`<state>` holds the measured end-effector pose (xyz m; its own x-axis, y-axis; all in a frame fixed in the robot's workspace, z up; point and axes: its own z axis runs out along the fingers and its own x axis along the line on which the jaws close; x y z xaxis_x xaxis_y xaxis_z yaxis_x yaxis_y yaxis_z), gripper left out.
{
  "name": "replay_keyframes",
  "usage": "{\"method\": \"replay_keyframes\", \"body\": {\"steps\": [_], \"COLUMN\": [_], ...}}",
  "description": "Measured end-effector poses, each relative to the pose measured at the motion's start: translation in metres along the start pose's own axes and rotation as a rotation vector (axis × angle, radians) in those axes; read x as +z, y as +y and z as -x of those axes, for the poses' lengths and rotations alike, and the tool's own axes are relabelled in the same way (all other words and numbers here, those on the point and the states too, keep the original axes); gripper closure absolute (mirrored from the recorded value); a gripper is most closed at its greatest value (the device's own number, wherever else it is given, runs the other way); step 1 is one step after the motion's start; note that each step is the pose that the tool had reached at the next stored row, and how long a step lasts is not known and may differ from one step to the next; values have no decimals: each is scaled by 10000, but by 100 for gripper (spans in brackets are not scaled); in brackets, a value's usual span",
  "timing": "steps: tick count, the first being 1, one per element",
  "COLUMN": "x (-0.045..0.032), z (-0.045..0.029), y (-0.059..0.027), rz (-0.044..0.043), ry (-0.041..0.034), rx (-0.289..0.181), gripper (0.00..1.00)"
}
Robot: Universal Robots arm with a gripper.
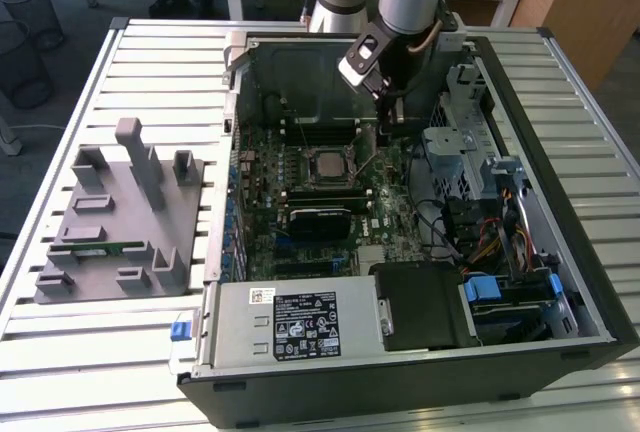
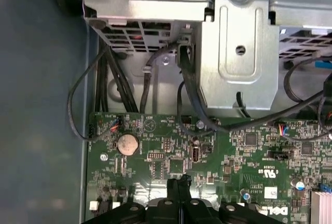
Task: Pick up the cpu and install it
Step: 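Close the cpu cover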
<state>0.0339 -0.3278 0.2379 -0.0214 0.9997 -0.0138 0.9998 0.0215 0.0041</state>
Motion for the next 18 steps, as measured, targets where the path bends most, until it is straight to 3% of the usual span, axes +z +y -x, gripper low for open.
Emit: {"method": "replay_keyframes", "body": {"steps": [18], "x": [28], "z": [-7], "y": [-307], "rz": [0], "ry": [-1], "rx": [0], "gripper": [89]}}
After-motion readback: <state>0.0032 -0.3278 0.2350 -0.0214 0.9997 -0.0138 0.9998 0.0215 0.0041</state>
